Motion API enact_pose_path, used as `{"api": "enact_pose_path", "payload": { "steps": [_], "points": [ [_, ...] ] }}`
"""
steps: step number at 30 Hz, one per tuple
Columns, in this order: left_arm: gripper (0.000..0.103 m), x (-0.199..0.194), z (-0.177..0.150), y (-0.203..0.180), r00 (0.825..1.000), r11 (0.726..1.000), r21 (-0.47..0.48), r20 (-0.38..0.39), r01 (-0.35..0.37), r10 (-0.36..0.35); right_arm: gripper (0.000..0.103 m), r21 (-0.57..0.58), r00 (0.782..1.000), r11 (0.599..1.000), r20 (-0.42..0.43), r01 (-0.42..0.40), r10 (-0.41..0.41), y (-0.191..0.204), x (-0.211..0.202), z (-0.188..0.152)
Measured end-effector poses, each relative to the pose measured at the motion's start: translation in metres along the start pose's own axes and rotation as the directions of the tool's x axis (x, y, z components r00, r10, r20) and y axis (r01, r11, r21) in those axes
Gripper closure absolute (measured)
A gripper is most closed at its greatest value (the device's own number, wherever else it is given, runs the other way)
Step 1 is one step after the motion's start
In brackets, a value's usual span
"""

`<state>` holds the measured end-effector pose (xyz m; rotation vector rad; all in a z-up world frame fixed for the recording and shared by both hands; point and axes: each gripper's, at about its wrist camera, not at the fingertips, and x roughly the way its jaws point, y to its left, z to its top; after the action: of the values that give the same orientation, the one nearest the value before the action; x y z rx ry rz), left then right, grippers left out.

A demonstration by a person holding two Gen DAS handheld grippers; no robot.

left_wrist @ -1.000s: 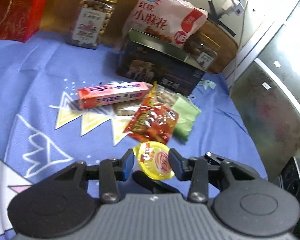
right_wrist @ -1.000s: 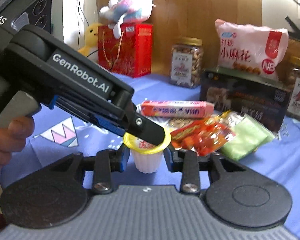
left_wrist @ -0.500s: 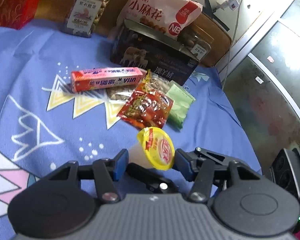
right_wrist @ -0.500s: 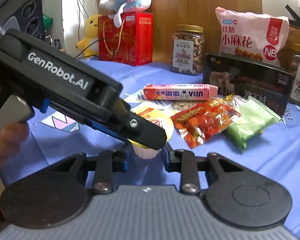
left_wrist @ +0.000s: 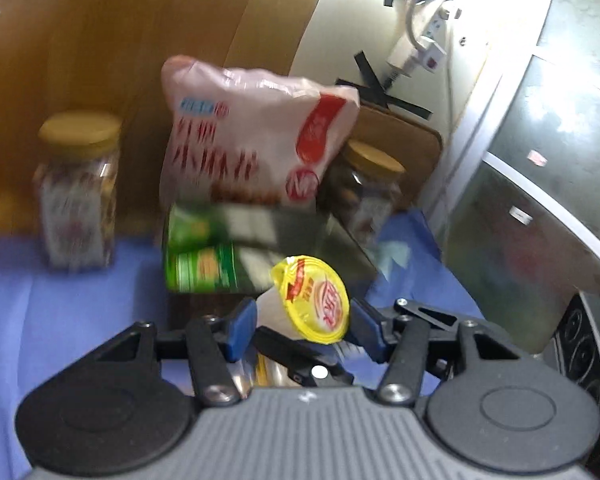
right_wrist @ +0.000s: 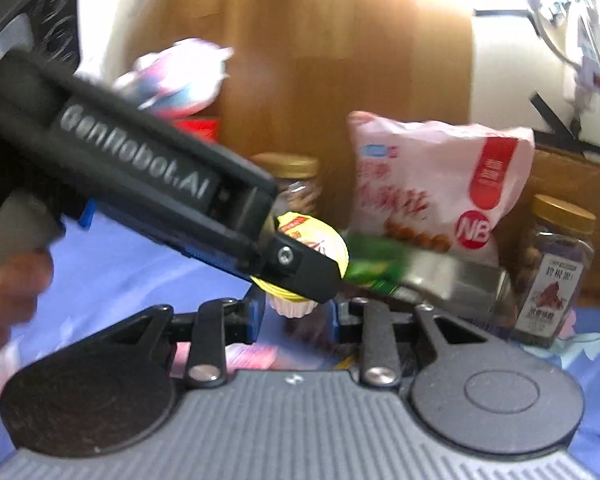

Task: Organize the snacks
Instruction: 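Lift the jelly cup with the left gripper and drop it into the tin, then grasp the pink UHA candy stick with the left gripper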

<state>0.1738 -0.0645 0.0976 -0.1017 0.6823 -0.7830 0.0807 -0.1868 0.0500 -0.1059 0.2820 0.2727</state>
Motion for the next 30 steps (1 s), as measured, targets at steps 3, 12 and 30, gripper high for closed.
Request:
{"api": "enact_pose_path", "payload": {
  "steps": [3,12,30],
  "points": [
    [0.051,0.033,0.023,0.010,0.999,1.000,-0.017,-0.024,-0.026,0.026,0.069,0.087,0.999,0.996,-0.042,-0.012,0.015,-0.032,0.036,0.016],
    [0.052,0.072,0.022,0.036,0.992,0.993,-0.040,-0.063,-0.115,0.113,0.064,0.099,0.996,0.995,-0.085,-0.020,0.028,-0.057,0.068,0.010],
    [0.050,-0.040,-0.061,0.090,0.980,0.961,-0.200,-0.086,-0.193,0.179,0.063,0.141,0.970,0.969,-0.107,-0.205,0.220,-0.015,0.019,-0.026]
  ]
}}
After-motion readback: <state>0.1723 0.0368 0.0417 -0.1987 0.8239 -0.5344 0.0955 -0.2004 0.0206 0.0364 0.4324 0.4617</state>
